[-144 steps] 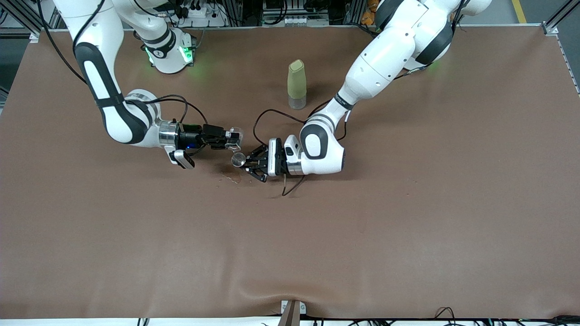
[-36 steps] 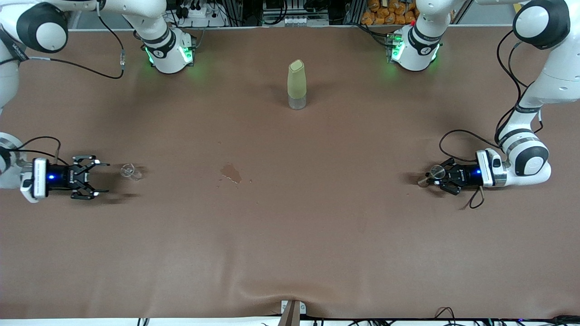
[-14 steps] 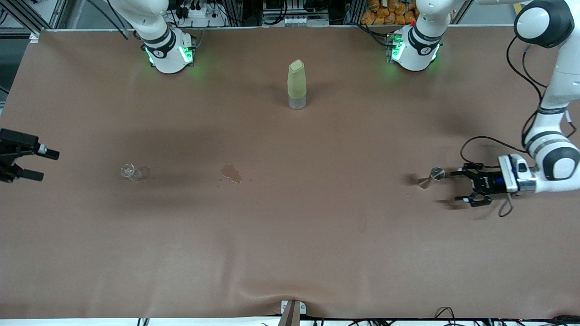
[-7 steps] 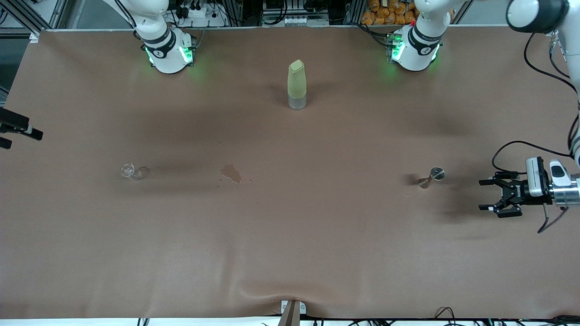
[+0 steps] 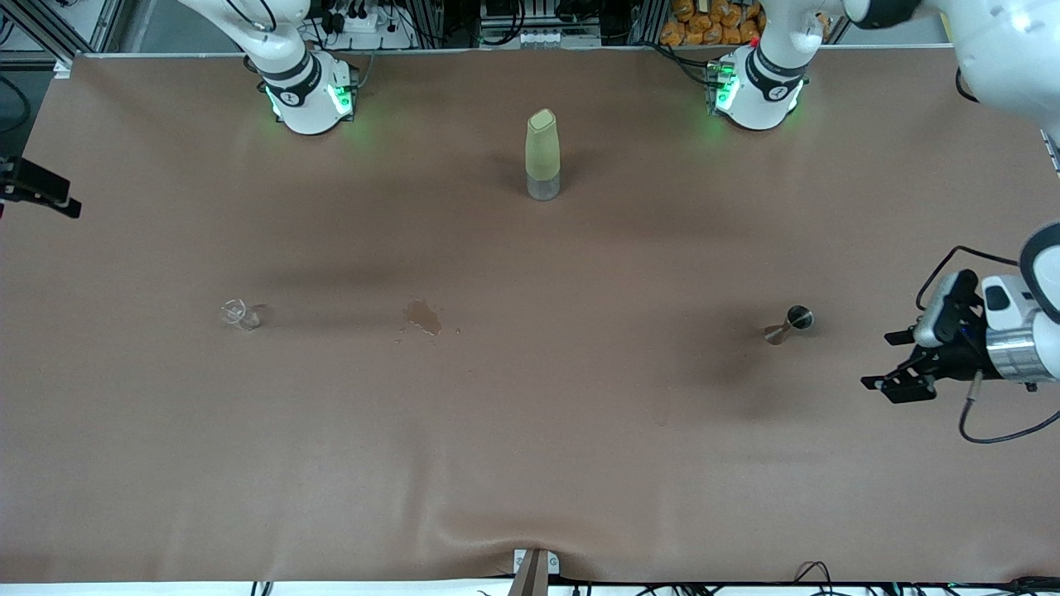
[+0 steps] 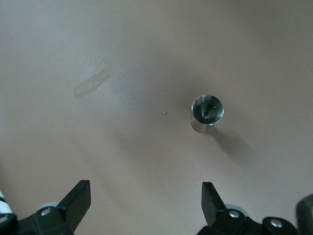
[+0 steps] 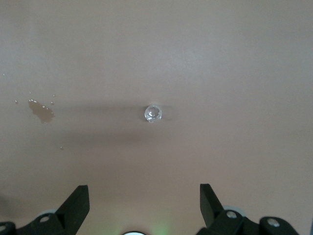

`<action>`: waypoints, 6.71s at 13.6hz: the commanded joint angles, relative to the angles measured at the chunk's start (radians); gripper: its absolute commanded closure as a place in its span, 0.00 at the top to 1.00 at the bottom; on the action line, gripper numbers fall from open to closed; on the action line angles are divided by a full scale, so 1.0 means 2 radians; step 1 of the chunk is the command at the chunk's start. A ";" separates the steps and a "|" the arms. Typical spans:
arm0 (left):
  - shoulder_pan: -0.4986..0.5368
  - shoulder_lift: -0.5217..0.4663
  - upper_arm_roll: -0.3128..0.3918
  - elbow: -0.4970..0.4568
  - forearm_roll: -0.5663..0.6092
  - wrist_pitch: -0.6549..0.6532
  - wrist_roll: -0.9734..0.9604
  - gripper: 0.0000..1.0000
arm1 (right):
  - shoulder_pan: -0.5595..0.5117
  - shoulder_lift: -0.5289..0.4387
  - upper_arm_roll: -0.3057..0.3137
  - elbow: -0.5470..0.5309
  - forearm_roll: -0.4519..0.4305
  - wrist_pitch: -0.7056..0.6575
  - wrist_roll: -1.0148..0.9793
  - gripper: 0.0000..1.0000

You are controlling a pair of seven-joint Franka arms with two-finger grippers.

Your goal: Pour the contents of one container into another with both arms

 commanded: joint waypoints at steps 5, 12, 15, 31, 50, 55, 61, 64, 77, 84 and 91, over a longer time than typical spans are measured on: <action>-0.096 -0.062 0.035 0.001 0.099 -0.004 0.001 1.00 | 0.002 -0.004 -0.011 0.016 0.048 -0.007 0.011 1.00; -0.201 -0.094 0.035 0.001 0.194 0.007 0.009 1.00 | -0.003 -0.007 -0.011 0.013 0.040 0.035 -0.011 1.00; -0.202 -0.097 0.032 0.001 0.195 0.007 0.011 1.00 | -0.006 -0.020 -0.012 -0.002 0.036 0.059 -0.023 1.00; 0.008 -0.204 -0.136 -0.019 0.156 -0.021 0.200 1.00 | -0.015 -0.020 -0.012 -0.017 0.051 0.073 -0.024 1.00; 0.084 -0.191 -0.266 -0.016 0.235 -0.007 -0.027 1.00 | -0.010 -0.004 -0.009 -0.013 0.020 0.042 0.005 1.00; 0.092 -0.189 -0.266 -0.016 0.252 -0.007 -0.187 1.00 | -0.013 -0.003 -0.010 -0.013 0.018 0.034 0.004 1.00; 0.111 -0.186 -0.264 -0.015 0.251 -0.003 -0.404 1.00 | -0.015 -0.003 -0.010 -0.013 0.024 0.038 0.007 1.00; 0.111 -0.186 -0.261 -0.015 0.253 0.001 -0.520 1.00 | -0.015 -0.003 -0.010 -0.012 0.025 0.038 0.006 1.00; 0.125 -0.186 -0.261 -0.015 0.275 0.002 -0.953 1.00 | -0.016 -0.003 -0.011 -0.013 0.027 0.038 0.005 1.00; 0.125 -0.184 -0.262 -0.017 0.275 -0.001 -1.237 1.00 | -0.014 -0.003 -0.011 -0.013 0.027 0.039 0.005 1.00; 0.123 -0.183 -0.263 -0.021 0.271 -0.016 -1.386 1.00 | -0.016 -0.003 -0.011 -0.013 0.034 0.038 0.005 1.00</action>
